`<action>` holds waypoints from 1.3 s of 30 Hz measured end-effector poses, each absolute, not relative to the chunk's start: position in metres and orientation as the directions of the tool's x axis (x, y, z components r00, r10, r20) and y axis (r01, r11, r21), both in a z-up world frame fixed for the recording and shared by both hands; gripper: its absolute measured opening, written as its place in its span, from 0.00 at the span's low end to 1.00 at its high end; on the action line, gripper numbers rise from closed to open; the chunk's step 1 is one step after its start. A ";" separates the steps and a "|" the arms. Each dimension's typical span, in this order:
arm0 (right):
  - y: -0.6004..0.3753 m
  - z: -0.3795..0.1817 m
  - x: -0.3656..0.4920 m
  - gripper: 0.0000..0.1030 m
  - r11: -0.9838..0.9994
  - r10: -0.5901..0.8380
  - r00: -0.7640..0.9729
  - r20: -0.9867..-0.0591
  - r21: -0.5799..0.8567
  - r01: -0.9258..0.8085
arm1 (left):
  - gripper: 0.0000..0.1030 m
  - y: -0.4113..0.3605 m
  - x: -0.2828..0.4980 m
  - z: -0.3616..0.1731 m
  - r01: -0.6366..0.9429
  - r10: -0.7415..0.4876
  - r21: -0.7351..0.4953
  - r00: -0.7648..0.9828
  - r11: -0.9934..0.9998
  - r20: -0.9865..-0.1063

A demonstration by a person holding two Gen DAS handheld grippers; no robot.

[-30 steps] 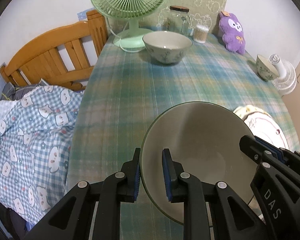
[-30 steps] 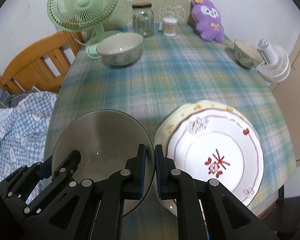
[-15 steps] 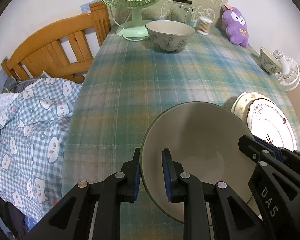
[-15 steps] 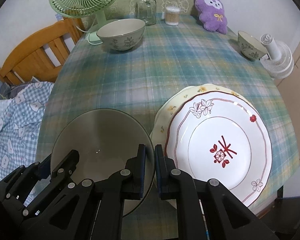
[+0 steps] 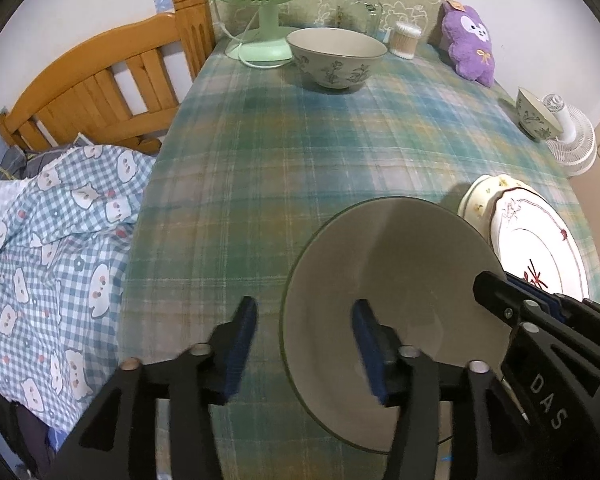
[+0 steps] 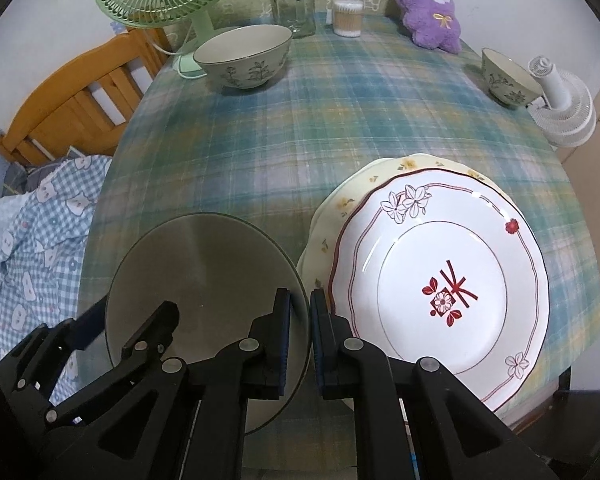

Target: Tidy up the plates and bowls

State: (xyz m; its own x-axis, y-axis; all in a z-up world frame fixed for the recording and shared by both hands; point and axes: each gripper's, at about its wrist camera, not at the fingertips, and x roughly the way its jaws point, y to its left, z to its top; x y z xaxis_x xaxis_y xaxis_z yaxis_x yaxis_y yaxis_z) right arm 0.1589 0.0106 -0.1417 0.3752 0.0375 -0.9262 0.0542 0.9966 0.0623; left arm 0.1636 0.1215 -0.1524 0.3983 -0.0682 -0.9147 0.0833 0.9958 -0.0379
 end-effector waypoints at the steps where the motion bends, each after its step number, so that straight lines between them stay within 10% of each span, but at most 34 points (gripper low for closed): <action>1: 0.010 -0.138 0.159 0.28 0.997 0.034 0.379 -0.925 0.055 0.045 | 0.56 0.124 0.163 -0.151 0.072 -0.069 -0.044 0.401 0.996 -0.913; 6: 0.001 -0.124 0.157 0.60 0.998 0.032 0.422 -0.906 0.049 0.029 | 0.65 0.137 0.167 -0.138 -0.007 -0.063 -0.073 0.434 0.997 -0.899; 39: -0.074 -0.017 0.235 0.72 0.982 0.145 0.591 -0.794 0.044 -0.181 | 0.88 0.085 0.211 -0.035 -0.185 0.061 -0.069 0.618 0.980 -0.784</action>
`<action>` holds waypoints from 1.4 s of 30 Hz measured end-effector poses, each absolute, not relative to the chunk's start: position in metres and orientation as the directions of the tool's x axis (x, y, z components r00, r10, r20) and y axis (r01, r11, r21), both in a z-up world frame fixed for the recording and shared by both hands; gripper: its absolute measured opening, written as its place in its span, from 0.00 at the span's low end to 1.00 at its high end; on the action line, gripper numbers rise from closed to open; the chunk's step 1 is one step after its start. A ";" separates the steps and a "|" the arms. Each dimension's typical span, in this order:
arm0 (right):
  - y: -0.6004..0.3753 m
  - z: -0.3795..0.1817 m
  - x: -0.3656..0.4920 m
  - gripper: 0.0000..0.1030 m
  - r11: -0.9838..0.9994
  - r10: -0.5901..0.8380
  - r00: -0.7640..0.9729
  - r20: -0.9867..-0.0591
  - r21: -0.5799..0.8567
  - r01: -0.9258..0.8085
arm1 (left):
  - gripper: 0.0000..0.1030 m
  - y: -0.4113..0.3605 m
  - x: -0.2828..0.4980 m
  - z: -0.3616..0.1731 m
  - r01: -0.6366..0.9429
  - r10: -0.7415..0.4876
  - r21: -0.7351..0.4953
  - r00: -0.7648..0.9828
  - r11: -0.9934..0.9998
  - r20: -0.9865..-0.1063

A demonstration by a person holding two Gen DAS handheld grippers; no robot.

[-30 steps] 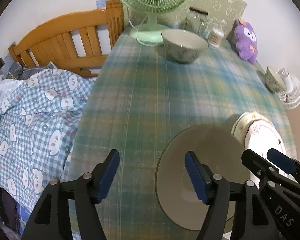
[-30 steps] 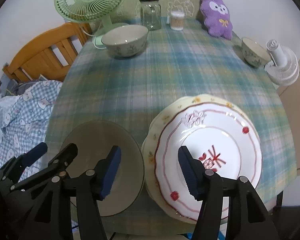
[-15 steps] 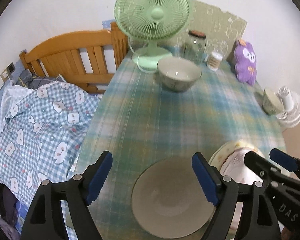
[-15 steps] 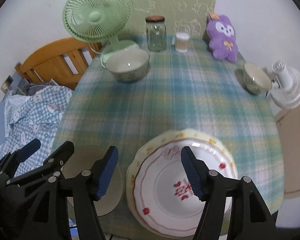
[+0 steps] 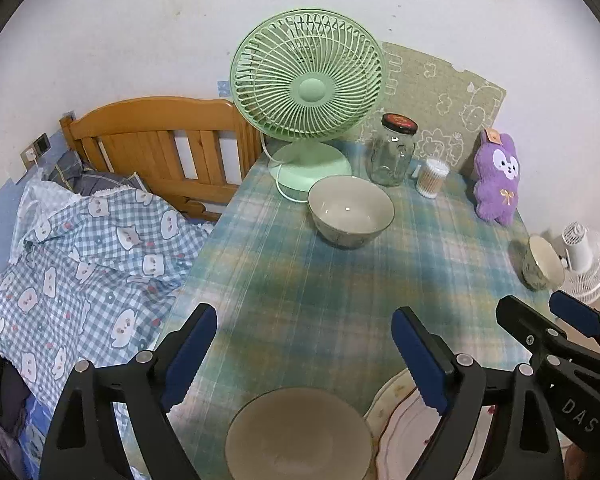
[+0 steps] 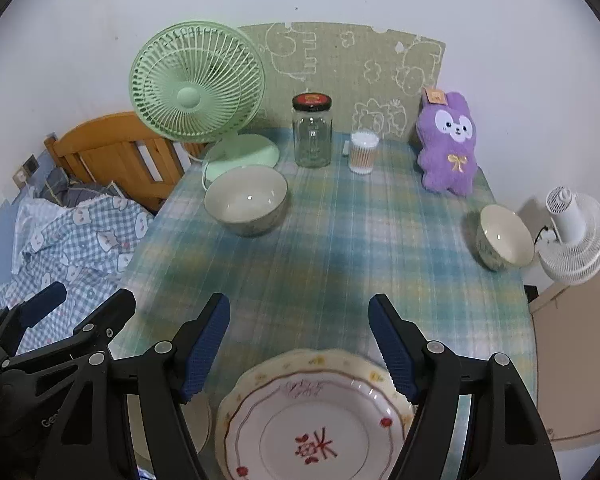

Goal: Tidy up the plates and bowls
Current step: 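Move both grippers to the glass plate by the green fan's base, then grasp the glass plate's rim with both grippers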

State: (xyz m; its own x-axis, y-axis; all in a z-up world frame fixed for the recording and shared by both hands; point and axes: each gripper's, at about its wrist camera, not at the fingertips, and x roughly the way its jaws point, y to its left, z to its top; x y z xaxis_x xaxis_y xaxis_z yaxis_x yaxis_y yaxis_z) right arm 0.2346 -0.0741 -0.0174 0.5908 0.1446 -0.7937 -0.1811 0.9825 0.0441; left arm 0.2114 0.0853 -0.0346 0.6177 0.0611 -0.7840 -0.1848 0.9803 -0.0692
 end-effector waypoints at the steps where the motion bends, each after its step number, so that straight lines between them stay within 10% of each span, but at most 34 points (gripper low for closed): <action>1: -0.074 -0.017 0.238 0.72 0.982 0.149 0.591 -0.793 0.048 -0.183 | 0.88 0.084 0.214 -0.033 -0.188 0.062 -0.071 0.618 0.980 -0.784; 42: -0.039 -0.090 0.439 0.72 0.995 0.078 0.607 -0.791 0.020 -0.101 | 0.82 0.107 0.399 -0.097 -0.148 0.110 0.022 0.623 0.989 -0.774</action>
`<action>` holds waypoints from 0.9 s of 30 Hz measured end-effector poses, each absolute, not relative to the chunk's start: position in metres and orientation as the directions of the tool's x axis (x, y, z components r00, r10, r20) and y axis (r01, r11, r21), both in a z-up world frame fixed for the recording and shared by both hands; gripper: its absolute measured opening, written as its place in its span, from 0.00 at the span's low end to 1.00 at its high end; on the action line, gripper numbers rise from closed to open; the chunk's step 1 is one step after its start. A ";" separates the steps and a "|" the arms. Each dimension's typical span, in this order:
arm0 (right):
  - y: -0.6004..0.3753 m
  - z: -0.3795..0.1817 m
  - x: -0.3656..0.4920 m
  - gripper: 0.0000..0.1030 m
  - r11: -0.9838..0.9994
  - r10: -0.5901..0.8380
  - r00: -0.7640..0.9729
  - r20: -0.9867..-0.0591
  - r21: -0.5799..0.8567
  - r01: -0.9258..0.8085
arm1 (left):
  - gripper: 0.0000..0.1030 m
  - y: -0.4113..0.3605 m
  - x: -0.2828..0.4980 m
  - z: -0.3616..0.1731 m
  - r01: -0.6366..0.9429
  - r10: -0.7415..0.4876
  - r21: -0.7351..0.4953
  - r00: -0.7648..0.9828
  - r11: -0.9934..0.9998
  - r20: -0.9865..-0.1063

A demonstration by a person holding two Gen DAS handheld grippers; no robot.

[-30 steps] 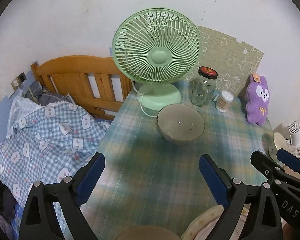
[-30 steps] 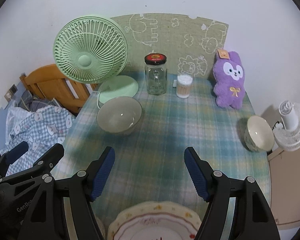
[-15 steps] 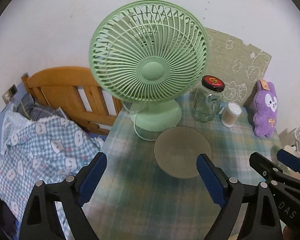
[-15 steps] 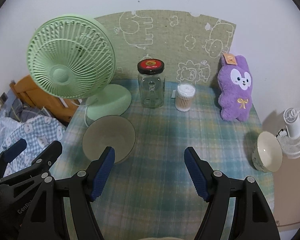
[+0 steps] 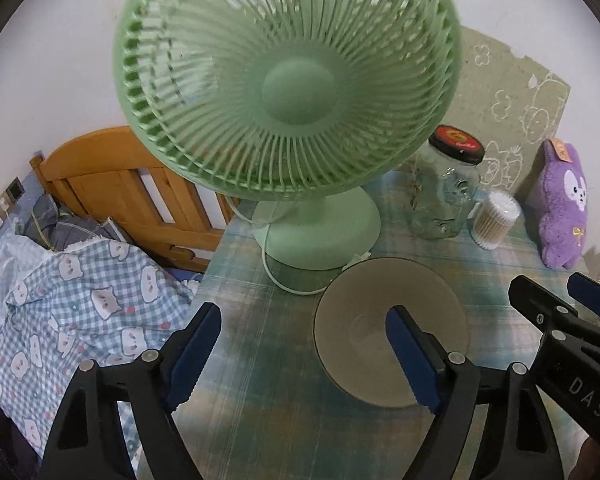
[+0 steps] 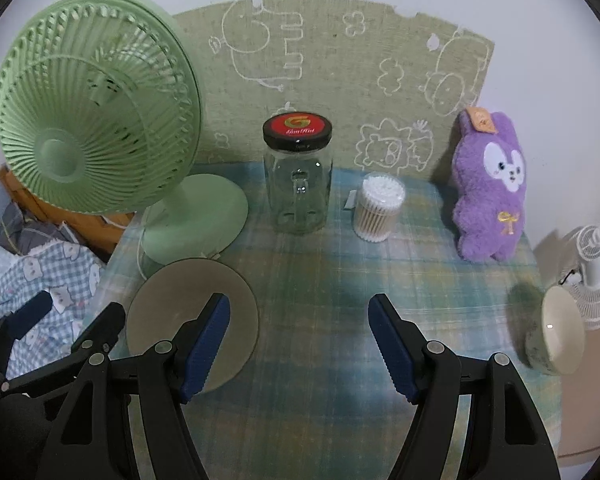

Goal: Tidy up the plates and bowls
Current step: 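Grasp the glass plate's rim with both grippers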

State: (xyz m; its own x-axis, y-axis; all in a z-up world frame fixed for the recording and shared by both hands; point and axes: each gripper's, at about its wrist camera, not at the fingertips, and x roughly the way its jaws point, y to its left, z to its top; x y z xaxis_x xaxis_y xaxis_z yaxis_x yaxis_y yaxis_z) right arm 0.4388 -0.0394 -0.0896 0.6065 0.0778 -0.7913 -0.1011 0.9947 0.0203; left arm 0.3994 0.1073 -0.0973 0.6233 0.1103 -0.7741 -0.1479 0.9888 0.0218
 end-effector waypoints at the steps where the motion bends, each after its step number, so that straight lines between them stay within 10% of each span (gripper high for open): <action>1: -0.039 -0.093 0.442 0.72 0.994 0.088 0.599 -0.796 0.034 -0.100 | 0.82 0.108 0.402 -0.102 -0.144 0.107 0.021 0.619 0.989 -0.778; 15: -0.013 -0.140 0.467 0.61 0.991 0.108 0.554 -0.826 0.048 -0.122 | 0.60 0.098 0.426 -0.141 -0.079 0.089 0.052 0.593 0.995 -0.800; 27: -0.001 -0.163 0.483 0.29 0.992 0.111 0.516 -0.849 0.061 -0.114 | 0.30 0.101 0.436 -0.164 -0.090 0.064 0.017 0.548 0.996 -0.834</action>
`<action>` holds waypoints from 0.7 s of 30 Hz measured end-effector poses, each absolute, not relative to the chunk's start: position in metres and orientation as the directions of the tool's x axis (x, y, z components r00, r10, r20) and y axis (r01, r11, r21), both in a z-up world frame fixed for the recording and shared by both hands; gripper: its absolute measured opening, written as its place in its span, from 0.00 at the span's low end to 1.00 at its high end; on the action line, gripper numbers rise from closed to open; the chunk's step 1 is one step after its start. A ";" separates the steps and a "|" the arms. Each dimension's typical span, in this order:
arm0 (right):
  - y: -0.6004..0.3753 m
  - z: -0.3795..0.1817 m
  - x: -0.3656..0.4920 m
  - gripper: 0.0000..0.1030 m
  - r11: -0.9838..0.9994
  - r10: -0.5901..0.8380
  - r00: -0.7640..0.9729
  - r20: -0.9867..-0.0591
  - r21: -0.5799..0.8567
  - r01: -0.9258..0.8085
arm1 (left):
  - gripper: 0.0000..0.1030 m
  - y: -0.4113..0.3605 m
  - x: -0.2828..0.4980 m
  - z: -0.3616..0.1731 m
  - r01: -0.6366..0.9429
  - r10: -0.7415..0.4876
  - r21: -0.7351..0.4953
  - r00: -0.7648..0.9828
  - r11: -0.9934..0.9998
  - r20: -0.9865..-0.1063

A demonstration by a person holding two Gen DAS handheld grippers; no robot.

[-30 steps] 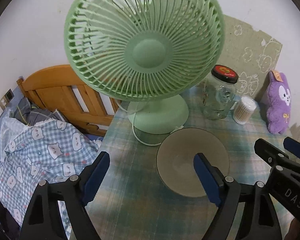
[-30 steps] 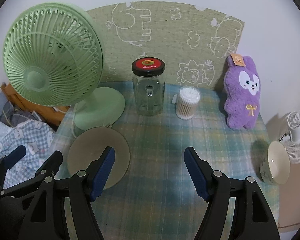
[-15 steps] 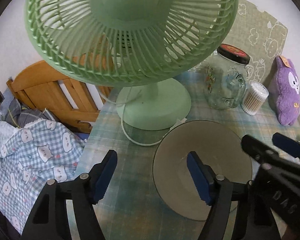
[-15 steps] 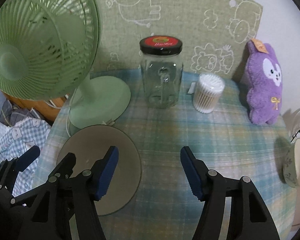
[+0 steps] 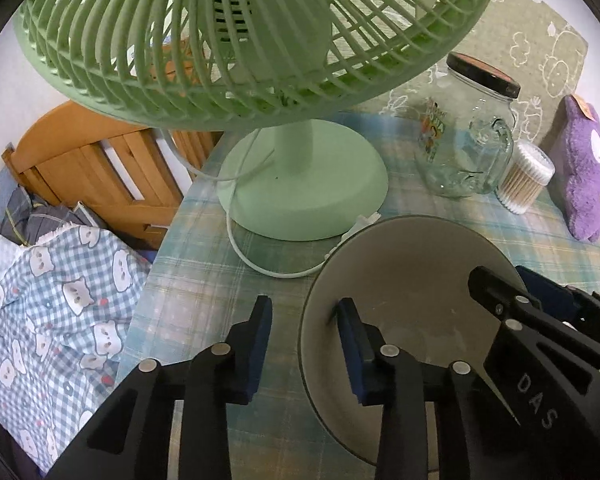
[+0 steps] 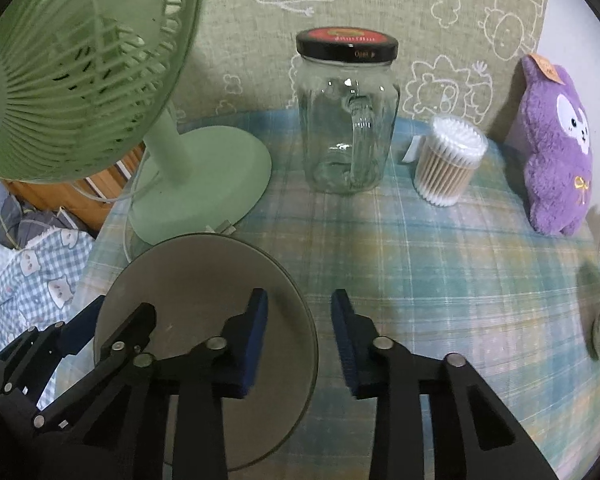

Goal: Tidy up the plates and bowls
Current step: 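Grasp the glass plate's rim with both grippers, then lift the glass plate away from the fan base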

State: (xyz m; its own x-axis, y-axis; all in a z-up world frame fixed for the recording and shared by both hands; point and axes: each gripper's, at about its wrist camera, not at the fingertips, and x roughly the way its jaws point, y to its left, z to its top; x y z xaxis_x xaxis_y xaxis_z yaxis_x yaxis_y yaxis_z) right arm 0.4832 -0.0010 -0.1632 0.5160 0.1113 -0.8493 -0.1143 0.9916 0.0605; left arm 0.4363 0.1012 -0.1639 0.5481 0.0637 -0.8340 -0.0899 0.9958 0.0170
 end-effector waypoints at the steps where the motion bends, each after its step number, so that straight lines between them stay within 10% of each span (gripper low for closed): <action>1: 0.000 -0.165 0.484 0.27 0.991 0.116 0.513 -0.850 0.064 -0.119 | 0.26 0.101 0.436 -0.165 -0.082 0.055 0.012 0.548 0.997 -0.835; 21: 0.005 -0.159 0.468 0.24 0.993 0.076 0.516 -0.853 0.016 -0.120 | 0.18 0.093 0.426 -0.162 -0.068 0.063 0.031 0.539 0.997 -0.840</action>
